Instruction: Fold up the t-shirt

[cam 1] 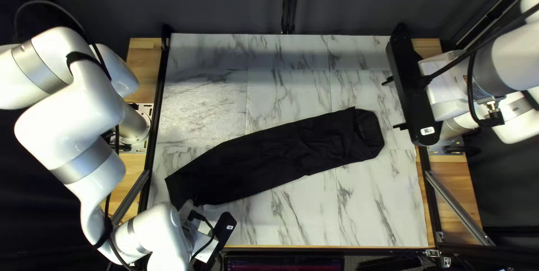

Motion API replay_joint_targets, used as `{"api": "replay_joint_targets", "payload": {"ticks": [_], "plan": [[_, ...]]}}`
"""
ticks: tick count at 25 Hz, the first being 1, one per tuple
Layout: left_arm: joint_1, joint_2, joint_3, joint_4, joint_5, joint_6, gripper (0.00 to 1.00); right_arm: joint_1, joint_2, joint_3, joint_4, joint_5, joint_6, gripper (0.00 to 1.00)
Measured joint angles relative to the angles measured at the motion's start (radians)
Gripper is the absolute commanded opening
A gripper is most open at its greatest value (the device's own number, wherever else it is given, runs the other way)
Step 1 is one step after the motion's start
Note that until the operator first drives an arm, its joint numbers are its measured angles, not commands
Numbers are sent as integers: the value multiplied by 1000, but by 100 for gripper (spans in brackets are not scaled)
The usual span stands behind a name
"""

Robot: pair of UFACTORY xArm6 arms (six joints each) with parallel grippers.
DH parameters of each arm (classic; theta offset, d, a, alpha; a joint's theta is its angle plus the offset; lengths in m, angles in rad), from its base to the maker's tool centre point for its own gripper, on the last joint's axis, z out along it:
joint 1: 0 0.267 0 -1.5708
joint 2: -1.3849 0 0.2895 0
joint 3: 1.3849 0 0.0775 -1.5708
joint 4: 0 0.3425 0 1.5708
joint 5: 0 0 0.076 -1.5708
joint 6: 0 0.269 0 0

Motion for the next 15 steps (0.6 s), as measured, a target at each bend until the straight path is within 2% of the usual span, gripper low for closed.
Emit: {"api": "replay_joint_targets", "payload": {"ticks": [8, 15], "plan": [[14, -60, 110, -71, -96, -97, 100, 0, 0, 0, 0, 0, 0, 100], [24, -49, 112, -127, -147, -121, 100, 0, 0, 0, 0, 0, 0, 100]]}}
